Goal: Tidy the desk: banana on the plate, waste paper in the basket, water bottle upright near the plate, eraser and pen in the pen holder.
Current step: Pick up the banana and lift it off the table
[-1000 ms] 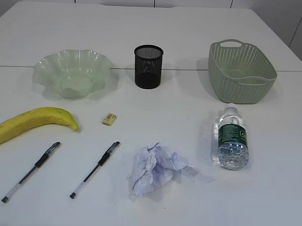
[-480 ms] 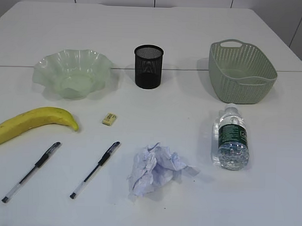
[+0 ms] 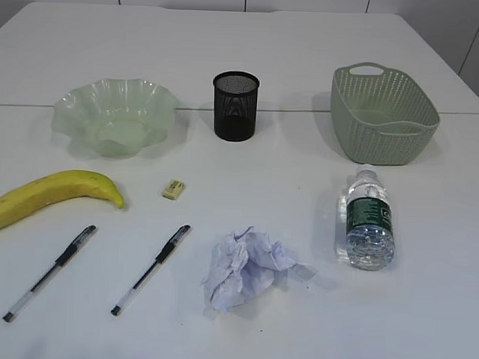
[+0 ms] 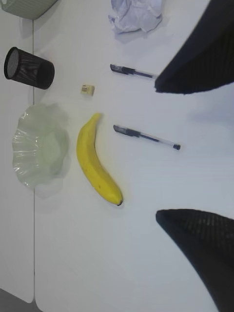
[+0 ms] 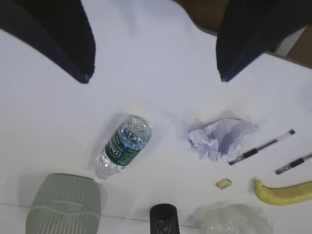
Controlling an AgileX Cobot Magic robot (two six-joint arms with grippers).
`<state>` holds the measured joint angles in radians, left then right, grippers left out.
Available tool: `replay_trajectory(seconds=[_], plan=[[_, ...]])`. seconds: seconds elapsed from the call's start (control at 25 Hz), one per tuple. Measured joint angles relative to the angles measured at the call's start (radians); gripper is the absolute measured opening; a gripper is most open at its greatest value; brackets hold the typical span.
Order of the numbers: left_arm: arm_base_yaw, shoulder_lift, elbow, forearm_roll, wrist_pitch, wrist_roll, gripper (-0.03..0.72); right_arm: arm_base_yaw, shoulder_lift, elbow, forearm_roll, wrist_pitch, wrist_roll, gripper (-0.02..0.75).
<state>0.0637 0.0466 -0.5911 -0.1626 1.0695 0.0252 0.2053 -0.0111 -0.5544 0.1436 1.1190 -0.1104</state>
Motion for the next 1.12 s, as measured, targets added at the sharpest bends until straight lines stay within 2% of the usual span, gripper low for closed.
replay_trajectory(seconds=[0.52,0.84,1.12], plan=[[0.0,0.343,-0.156,0.0,-0.015,0.01,0.523,0.0,0.235,-0.112,0.03,-0.058,0.0,0.573],[0.0,0.59,-0.333,0.049,-0.015,0.01,0.523,0.0,0.363,-0.192,0.034,-0.064,-0.017,0.573],[0.0,0.827,-0.497,0.076,-0.013,0.04,0.523,0.0,0.377,-0.216,0.039,-0.082,-0.024,0.573]])
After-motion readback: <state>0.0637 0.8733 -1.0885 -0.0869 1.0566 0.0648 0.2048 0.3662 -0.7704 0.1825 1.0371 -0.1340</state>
